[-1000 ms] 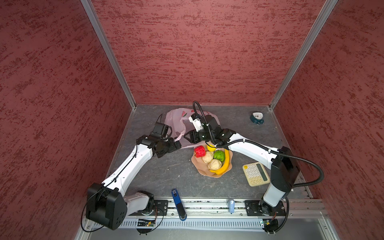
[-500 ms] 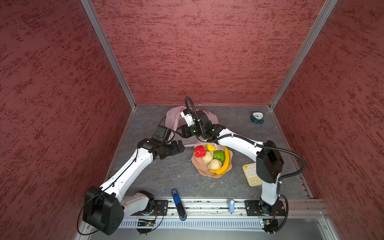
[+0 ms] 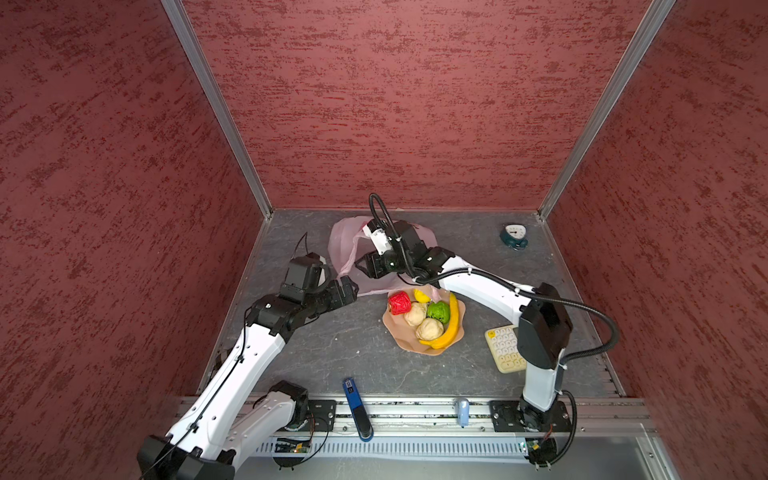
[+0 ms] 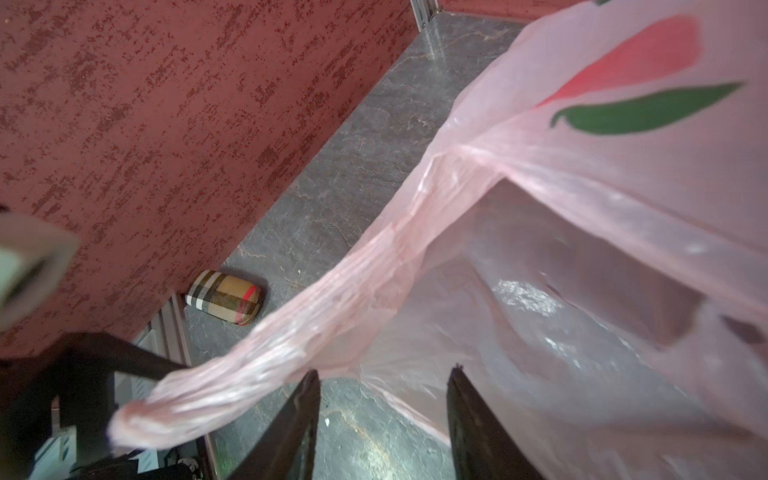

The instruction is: Take the fake fruits out of the plastic bag

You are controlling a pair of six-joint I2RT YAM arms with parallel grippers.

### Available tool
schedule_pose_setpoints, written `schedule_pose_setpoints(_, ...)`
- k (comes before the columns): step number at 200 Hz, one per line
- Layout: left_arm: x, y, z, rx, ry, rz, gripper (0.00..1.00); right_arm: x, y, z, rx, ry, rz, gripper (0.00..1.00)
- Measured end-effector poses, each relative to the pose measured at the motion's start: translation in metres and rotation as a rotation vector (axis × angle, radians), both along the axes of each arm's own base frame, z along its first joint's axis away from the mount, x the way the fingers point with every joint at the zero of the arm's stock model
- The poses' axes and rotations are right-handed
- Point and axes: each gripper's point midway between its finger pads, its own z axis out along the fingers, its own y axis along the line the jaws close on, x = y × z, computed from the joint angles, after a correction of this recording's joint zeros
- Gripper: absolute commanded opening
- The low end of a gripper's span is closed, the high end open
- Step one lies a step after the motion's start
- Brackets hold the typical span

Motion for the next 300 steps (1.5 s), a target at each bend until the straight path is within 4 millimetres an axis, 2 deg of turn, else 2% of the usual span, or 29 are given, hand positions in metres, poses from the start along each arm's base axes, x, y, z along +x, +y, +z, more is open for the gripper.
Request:
schedule_pose_setpoints(33, 0.01, 0.014, 0.024, -0.023, -0.1, 0.059, 1.0, -0.021, -0.04, 0.029, -0.02, -0.07, -0.036, 0.57)
schedule_pose_setpoints(60, 0.025, 0.029, 0.035, -0.041, -0.154, 0.116, 1.0, -0.024, -0.086, 0.041, -0.039, -0.13, -0.138, 0.67)
schedule_pose_setpoints(77, 0.04, 0.042, 0.037, -0.042, -0.177, 0.165, 0.99, -0.017, -0.124, 0.04, -0.051, -0.16, -0.235, 0.72)
schedule_pose_setpoints(100, 0.06, 0.058, 0.035, -0.033, -0.211, 0.225, 1.0, 0.004, -0.192, 0.034, -0.053, -0.192, -0.425, 0.75)
schedule_pose_setpoints(127, 0.072, 0.072, 0.027, -0.004, -0.245, 0.285, 0.99, 0.026, -0.267, 0.022, -0.033, -0.197, -0.632, 0.77)
schedule_pose_setpoints(147, 0.075, 0.082, 0.02, 0.028, -0.258, 0.329, 1.0, 0.032, -0.302, 0.005, -0.035, -0.177, -0.727, 0.73)
schedule_pose_setpoints(160, 0.077, 0.087, 0.016, 0.041, -0.264, 0.352, 0.99, 0.03, -0.309, -0.007, -0.04, -0.152, -0.738, 0.67)
schedule_pose_setpoints(174, 0.079, 0.092, 0.012, 0.053, -0.261, 0.37, 1.0, 0.027, -0.305, -0.016, -0.038, -0.123, -0.714, 0.62)
schedule_pose_setpoints(197, 0.081, 0.095, 0.001, 0.063, -0.251, 0.382, 0.99, 0.021, -0.303, -0.024, -0.032, -0.109, -0.696, 0.61)
schedule_pose_setpoints(231, 0.077, 0.101, -0.025, 0.091, -0.226, 0.408, 0.99, -0.003, -0.321, -0.06, -0.073, -0.132, -0.734, 0.79)
schedule_pose_setpoints(262, 0.073, 0.114, -0.045, 0.144, -0.237, 0.463, 0.99, -0.015, -0.346, -0.089, -0.145, -0.19, -0.819, 0.87)
schedule_pose_setpoints(279, 0.068, 0.12, -0.058, 0.182, -0.243, 0.488, 1.0, -0.015, -0.355, -0.092, -0.167, -0.209, -0.847, 0.87)
schedule_pose_setpoints(300, 0.064, 0.127, -0.069, 0.251, -0.275, 0.511, 0.99, -0.009, -0.36, -0.084, -0.159, -0.251, -0.878, 0.91)
